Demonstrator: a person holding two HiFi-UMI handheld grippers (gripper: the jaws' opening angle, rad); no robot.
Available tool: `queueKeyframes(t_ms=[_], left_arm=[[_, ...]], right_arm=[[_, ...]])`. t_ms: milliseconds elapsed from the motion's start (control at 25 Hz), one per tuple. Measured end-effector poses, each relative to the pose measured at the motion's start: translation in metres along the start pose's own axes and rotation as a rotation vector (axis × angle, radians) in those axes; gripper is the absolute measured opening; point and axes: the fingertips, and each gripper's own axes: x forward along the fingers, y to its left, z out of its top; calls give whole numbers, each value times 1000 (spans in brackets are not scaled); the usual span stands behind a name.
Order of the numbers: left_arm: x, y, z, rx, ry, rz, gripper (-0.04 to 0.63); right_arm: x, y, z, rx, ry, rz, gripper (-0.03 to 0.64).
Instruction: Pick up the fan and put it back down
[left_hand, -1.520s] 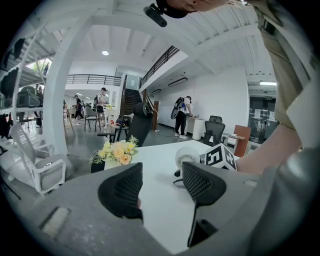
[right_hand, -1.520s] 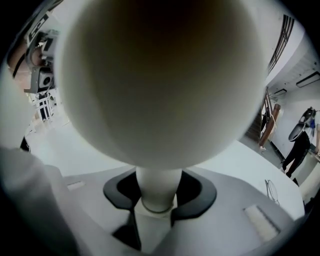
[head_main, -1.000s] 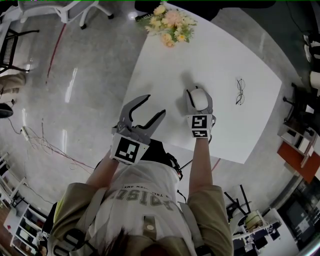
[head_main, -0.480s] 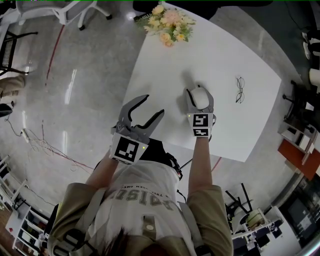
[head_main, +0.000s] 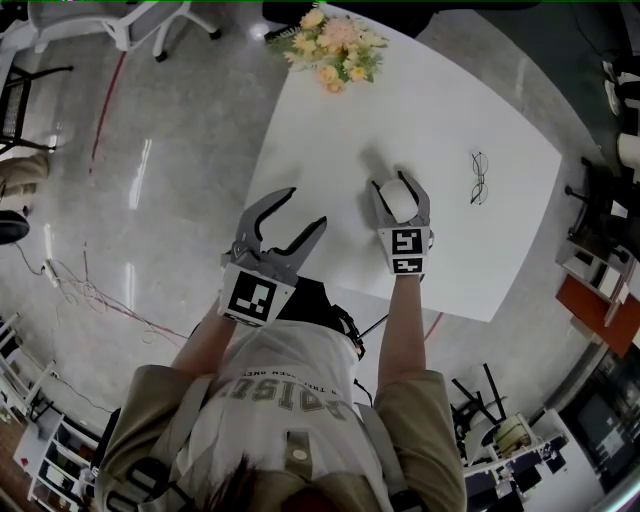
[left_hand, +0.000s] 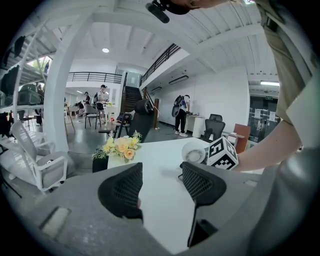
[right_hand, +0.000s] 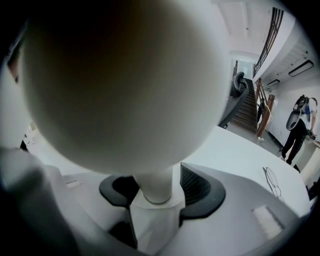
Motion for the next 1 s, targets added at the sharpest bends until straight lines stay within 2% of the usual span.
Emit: queueKeyframes(t_ms=[520,880,1000], left_arm=[[-4,-6,-1,4,1,-9,259],[-8,-3,5,15,-27,16,259],[-13,1,10,30,-33,33,259]], right_arm=[[-9,10,-2,29,-13,32,232],[-44,11,-5,146,-52,-19,270],[-65,16,-4,223,-104,-24,272]])
